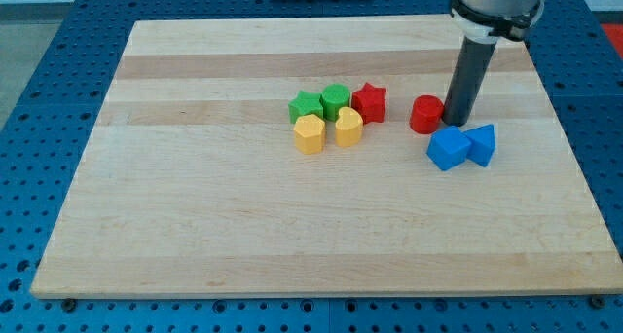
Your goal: Move the red circle towards the red star
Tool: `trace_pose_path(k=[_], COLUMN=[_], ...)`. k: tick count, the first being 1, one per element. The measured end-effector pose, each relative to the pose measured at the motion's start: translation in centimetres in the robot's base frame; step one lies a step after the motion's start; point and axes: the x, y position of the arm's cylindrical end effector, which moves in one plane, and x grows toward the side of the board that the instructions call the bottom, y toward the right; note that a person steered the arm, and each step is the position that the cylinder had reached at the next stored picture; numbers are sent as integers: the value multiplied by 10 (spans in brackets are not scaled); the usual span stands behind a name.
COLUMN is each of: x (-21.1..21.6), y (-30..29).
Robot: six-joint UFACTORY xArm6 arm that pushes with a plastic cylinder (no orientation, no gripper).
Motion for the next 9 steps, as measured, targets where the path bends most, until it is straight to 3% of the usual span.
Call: trace_pose_path(k=[9], x=[-6], y=[-36])
